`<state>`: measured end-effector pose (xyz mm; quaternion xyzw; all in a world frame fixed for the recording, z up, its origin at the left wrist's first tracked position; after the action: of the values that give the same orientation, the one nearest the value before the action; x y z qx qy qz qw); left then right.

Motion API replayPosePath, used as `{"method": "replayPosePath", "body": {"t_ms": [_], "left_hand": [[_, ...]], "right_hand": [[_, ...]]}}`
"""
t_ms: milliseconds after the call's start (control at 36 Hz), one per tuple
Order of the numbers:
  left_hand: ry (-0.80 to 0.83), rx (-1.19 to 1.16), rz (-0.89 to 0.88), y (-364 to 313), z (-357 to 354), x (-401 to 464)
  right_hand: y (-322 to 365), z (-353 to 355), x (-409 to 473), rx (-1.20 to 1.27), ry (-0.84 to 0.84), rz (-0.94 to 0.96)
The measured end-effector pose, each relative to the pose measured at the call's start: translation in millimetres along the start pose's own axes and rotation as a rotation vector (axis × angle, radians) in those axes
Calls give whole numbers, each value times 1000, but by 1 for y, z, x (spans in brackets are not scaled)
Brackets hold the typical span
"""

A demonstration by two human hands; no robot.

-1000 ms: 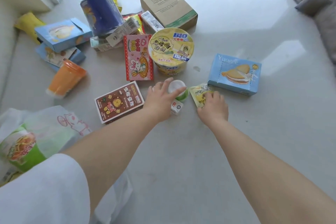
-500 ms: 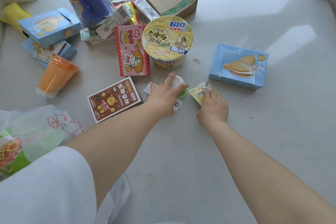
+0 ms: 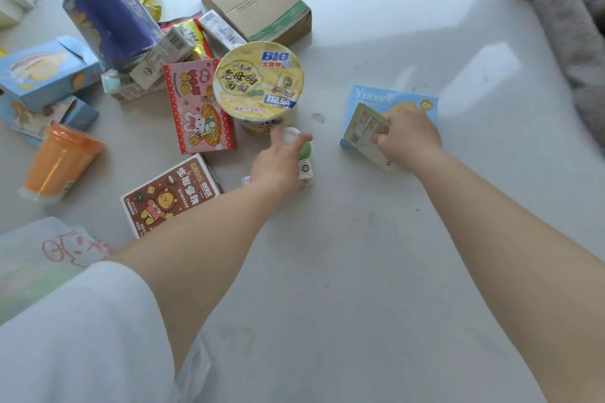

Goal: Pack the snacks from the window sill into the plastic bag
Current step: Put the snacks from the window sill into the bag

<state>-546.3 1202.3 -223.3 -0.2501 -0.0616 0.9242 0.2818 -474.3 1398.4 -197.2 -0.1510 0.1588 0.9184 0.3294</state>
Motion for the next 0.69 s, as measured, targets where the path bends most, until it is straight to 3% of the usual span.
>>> {"method": "replayPosePath", "body": {"t_ms": [139, 417, 583, 694], "left_hand": [[-12, -12, 29, -9, 2, 10], [-5, -26, 39, -9, -3, 16], [-33, -37, 45, -7, -4, 16], [-32, -52, 60, -9, -4, 14]], "right_hand": [[-17, 2, 27, -112, 71, 9], [-25, -2, 55, -32, 137, 65], [-27, -6, 52, -90, 45, 98], [-31, 7, 58, -149, 73, 128]]}}
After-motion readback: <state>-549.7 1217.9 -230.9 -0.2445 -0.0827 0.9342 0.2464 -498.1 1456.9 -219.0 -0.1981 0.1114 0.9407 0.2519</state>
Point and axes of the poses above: each hand's wrist, its own x-axis towards the middle knuckle, its own z-axis out of the back of the hand, y = z × x, the point moved 3 cm from there along x, towards the middle knuckle, and after that the axes turned 2 degrees about -z, right-handed, at the moved point
